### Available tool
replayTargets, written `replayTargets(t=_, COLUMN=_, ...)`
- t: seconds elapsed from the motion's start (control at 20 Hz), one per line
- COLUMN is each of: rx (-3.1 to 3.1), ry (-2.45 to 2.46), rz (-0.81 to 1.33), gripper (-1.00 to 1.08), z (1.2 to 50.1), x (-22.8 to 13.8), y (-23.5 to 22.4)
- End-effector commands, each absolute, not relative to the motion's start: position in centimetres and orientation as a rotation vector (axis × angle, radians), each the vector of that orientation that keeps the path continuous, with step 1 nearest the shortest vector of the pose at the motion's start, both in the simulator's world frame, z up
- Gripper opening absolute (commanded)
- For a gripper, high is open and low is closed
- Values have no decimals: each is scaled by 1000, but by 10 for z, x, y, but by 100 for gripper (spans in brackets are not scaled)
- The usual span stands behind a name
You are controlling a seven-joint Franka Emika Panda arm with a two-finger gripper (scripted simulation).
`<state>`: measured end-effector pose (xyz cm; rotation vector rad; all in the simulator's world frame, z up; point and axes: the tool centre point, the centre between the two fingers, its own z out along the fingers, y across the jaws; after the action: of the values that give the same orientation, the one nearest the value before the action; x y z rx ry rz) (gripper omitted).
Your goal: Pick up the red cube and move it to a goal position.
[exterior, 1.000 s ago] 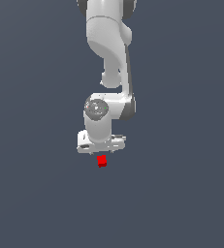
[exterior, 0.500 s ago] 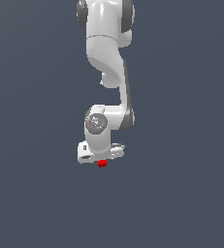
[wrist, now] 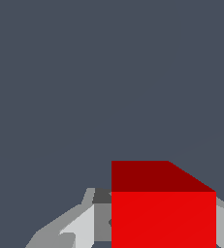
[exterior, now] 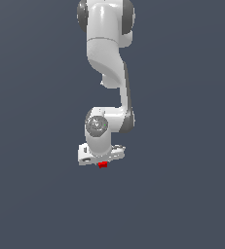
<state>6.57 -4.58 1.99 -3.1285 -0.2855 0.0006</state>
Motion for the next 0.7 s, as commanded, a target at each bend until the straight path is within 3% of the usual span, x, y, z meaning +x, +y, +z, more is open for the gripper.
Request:
replayTargets(t=0.0, rx=-3128, ry=-286, rz=0, gripper=-100, z=20, x=66, y=-46)
replayTargets(t=0.65, rx=-3129, ry=-286, rz=1, gripper=-100, z=30, x=59, y=-44)
